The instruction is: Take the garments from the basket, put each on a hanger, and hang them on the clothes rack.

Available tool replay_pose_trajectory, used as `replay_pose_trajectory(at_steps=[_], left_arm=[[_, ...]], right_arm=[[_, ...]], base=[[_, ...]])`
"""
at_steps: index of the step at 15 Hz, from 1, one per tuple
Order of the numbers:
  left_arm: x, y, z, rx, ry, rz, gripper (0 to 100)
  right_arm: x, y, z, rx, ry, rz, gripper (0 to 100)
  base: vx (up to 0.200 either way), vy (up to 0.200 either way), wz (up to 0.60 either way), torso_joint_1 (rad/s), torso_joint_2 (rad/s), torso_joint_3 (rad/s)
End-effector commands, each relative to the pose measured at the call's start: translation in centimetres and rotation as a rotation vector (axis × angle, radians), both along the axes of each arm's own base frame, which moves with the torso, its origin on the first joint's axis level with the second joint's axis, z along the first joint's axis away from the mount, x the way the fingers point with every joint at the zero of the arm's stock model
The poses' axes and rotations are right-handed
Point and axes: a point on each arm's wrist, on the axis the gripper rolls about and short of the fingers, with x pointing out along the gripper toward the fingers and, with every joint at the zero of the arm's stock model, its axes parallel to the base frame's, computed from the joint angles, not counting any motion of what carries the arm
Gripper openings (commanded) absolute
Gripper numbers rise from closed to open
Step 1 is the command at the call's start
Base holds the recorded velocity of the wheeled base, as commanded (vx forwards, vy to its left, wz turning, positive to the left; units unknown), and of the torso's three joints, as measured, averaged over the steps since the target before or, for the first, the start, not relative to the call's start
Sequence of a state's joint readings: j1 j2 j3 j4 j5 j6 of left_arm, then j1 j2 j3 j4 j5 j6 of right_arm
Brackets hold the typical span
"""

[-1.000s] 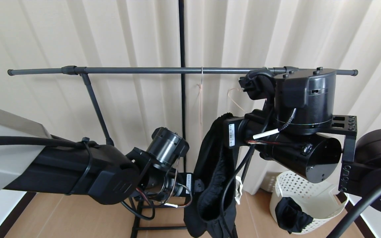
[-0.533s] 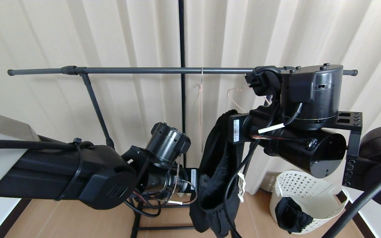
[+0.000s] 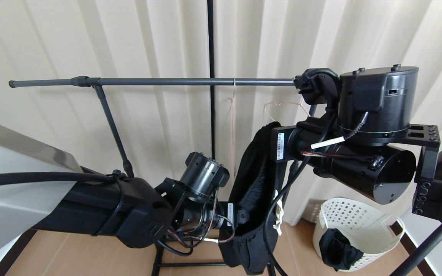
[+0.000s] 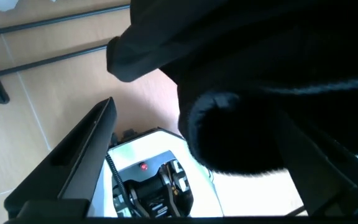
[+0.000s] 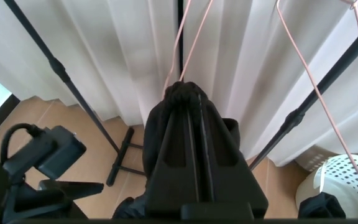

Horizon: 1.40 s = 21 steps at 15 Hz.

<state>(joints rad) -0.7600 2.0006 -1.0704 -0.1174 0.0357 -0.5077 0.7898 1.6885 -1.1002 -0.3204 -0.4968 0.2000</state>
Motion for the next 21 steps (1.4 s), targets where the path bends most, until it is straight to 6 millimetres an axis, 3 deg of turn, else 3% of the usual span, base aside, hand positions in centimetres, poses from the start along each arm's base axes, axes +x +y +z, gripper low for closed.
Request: replay_pose_trajectory(at_steps=[1, 3, 4, 7, 9, 13, 16, 21], left_arm=[[-0.1, 0.2, -1.1, 0.029, 0.026, 0.005, 100], [-0.3, 0.5, -1.5, 0.048, 0.033, 0.013, 100], [-0.4, 0.7, -1.6, 0.07, 0.021, 0.035, 0], [-0.4, 1.0, 0.6, 0.051, -0.045, 0.039, 0], [-0.7, 1.6, 3.7, 0.046, -0.089, 0.019, 0], [1.6, 3.2, 8.0, 0.177, -0.063, 0.069, 0], [3.0, 3.7, 8.2, 0.356, -0.044, 0.145, 0], [2.3, 4.0, 7.8, 0.433, -0.028, 0.135, 0]], right_arm=[[-0.3, -0.5, 0.7, 0.015, -0.016, -0.004, 0], [0.4, -1.5, 1.0, 0.021, -0.024, -0.041, 0], [1.0, -2.2, 1.1, 0.022, -0.026, -0.072, 0], [2.2, -3.3, 0.7, 0.003, -0.02, -0.12, 0], [2.3, -3.6, 0.5, -0.036, -0.016, -0.122, 0], [2.1, -5.0, -0.1, -0.148, 0.002, -0.131, 0], [1.2, -5.7, -1.1, -0.286, 0.087, -0.104, 0], [1.5, -6.0, -1.6, -0.317, 0.117, -0.12, 0]], base=[[0.0, 0.0, 0.0, 0.0, 0.0, 0.0], [0.0, 0.0, 0.0, 0.0, 0.0, 0.0], [0.0, 0.0, 0.0, 0.0, 0.0, 0.0], [0.0, 0.0, 0.0, 0.0, 0.0, 0.0], [0.0, 0.0, 0.0, 0.0, 0.0, 0.0], [0.0, 0.0, 0.0, 0.0, 0.0, 0.0], [0.0, 0.0, 0.0, 0.0, 0.0, 0.0], [0.0, 0.0, 0.0, 0.0, 0.0, 0.0]])
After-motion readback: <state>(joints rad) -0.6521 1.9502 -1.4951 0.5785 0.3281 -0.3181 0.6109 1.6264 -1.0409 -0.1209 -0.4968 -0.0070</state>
